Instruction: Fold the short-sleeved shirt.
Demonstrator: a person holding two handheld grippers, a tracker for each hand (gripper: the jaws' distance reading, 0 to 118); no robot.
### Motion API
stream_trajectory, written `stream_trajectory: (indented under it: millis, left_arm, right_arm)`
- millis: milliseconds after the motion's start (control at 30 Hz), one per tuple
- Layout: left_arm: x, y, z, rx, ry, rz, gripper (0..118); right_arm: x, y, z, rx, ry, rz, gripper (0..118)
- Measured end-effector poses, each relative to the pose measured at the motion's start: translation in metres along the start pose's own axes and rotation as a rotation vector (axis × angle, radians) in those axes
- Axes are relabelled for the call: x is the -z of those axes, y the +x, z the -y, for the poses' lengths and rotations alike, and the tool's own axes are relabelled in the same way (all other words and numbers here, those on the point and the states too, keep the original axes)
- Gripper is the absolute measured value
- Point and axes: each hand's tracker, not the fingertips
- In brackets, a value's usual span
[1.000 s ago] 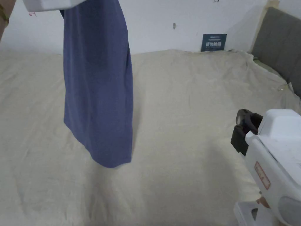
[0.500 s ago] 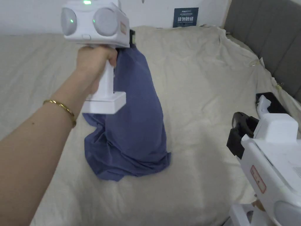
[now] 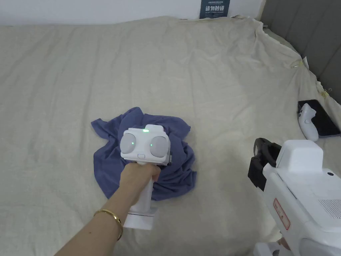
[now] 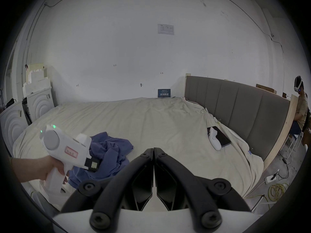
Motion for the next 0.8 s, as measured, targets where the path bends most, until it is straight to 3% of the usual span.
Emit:
stream_trajectory:
  millis: [67,100,200,300,467,667,800]
  left_arm:
    - [-0.003,0.000,0.001,0.000,0.032,-0.017,41]
    - [-0.009,-0.001,-0.003,0.003,0.052,-0.027,61]
    - [-0.025,-0.011,-0.020,-0.004,0.052,-0.040,74]
    - [-0.053,-0.026,-0.039,-0.056,0.155,-0.024,114]
    - [-0.124,-0.054,-0.055,-0.089,0.436,-0.070,115]
    - [-0.194,-0.086,-0.020,-0.085,0.740,-0.138,113]
    - [-0.213,-0.091,0.025,-0.059,0.872,-0.248,98]
  right_arm:
    - [-0.001,-0.001,0.000,-0.003,-0.003,-0.003,0]
    - [0.000,-0.003,0.000,-0.006,-0.002,-0.006,0]
    - [0.001,-0.006,-0.003,-0.023,0.004,-0.013,0]
    - [0.005,-0.011,-0.008,-0.022,0.021,-0.019,0]
    - [0.012,-0.025,-0.022,-0.032,0.057,-0.063,0]
    - [0.011,-0.042,-0.042,-0.049,0.135,-0.116,0]
    - [0.011,-0.054,-0.050,-0.059,0.167,-0.145,0]
